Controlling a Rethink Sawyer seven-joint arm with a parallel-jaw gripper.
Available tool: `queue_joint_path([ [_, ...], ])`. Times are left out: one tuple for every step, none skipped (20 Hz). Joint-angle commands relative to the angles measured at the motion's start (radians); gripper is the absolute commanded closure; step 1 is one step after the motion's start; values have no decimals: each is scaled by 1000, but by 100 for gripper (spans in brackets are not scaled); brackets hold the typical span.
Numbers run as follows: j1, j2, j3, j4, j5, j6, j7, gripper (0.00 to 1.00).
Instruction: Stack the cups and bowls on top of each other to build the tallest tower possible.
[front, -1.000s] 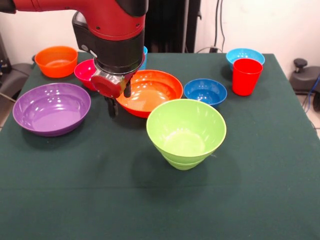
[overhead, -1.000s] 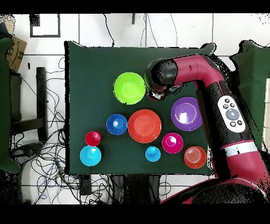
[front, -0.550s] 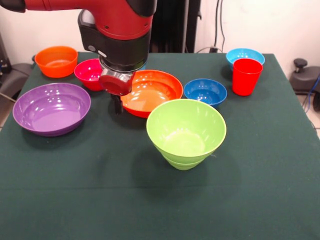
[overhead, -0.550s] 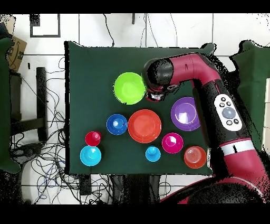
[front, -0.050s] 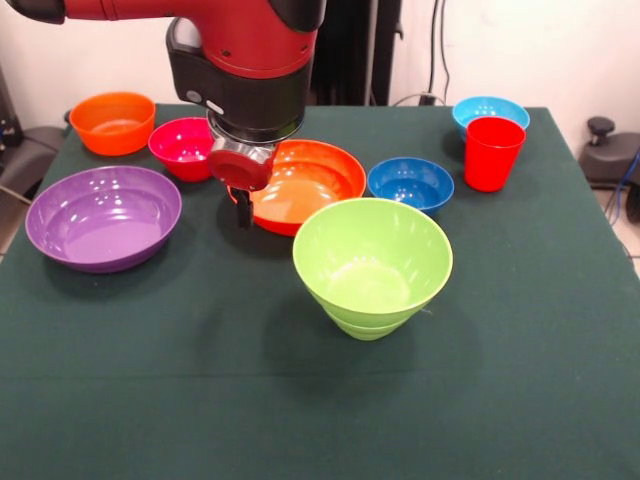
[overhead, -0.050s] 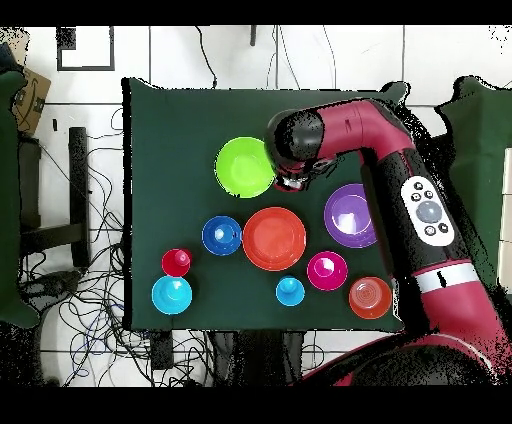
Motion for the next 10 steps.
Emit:
queue_joint_path([
  [23,20,-58,9,-44,69,-294,0],
  [25,20,-58,8,-44,70,-292,0],
  [20,22,-59,6,-47,68,-298,0],
  [20,22,-59,7,-47,69,-298,0],
  [21,22,-59,7,-47,69,-297,0],
  [21,22,-59,8,-47,68,-299,0],
  [23,20,-57,10,-45,69,-298,0],
  [26,19,-57,9,-46,75,-301,0],
  [32,16,-55,12,-42,79,-296,0],
  [35,14,-54,12,-42,84,-299,0],
])
